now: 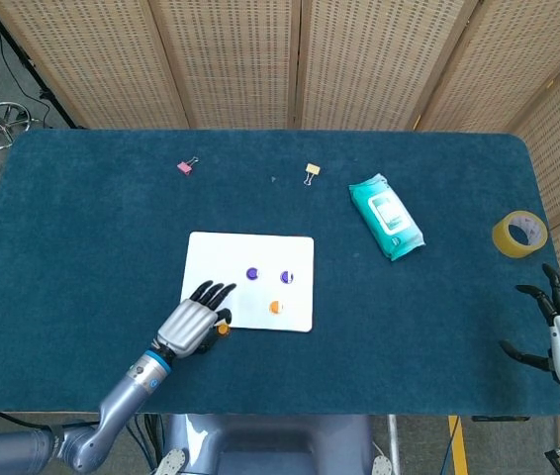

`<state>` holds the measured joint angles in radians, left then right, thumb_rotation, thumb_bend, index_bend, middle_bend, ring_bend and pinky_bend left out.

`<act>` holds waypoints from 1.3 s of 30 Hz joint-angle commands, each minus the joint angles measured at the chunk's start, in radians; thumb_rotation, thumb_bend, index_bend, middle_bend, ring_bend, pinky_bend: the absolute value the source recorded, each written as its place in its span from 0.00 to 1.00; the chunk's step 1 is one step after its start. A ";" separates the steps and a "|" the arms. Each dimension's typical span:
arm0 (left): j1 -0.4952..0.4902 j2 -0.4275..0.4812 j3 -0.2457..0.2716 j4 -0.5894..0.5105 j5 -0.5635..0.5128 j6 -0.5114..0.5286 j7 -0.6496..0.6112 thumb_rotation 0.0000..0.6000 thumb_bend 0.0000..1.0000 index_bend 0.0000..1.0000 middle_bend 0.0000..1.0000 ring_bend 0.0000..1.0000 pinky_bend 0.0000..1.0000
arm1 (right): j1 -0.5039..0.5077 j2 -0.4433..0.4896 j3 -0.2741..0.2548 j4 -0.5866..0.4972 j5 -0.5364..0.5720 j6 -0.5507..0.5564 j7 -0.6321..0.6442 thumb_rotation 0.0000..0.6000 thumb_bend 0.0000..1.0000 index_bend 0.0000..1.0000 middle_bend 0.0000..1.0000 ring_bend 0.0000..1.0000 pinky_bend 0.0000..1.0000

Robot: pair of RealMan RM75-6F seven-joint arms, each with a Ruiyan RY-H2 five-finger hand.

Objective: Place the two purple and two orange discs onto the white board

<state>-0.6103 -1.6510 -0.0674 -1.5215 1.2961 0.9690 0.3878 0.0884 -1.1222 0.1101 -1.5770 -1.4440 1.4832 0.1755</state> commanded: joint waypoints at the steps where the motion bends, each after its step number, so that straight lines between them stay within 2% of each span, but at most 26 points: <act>1: -0.028 -0.018 -0.043 0.040 -0.048 -0.026 -0.011 1.00 0.42 0.56 0.00 0.00 0.00 | 0.000 -0.001 0.000 0.000 -0.001 0.000 -0.001 1.00 0.09 0.24 0.00 0.00 0.00; 6: -0.065 -0.064 -0.088 0.093 -0.108 -0.055 -0.007 1.00 0.42 0.56 0.00 0.00 0.00 | 0.000 -0.001 0.003 0.003 0.003 -0.003 -0.001 1.00 0.09 0.24 0.00 0.00 0.00; 20: -0.138 -0.171 -0.130 0.228 -0.168 -0.088 -0.001 1.00 0.42 0.56 0.00 0.00 0.00 | -0.001 0.000 0.011 0.017 0.020 -0.013 0.014 1.00 0.09 0.24 0.00 0.00 0.00; 39: -0.168 -0.197 -0.129 0.251 -0.223 -0.085 0.029 1.00 0.42 0.56 0.00 0.00 0.00 | -0.004 0.003 0.017 0.022 0.023 -0.014 0.027 1.00 0.09 0.24 0.00 0.00 0.00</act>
<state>-0.7778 -1.8471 -0.1963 -1.2714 1.0750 0.8829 0.4155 0.0847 -1.1195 0.1269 -1.5552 -1.4211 1.4696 0.2023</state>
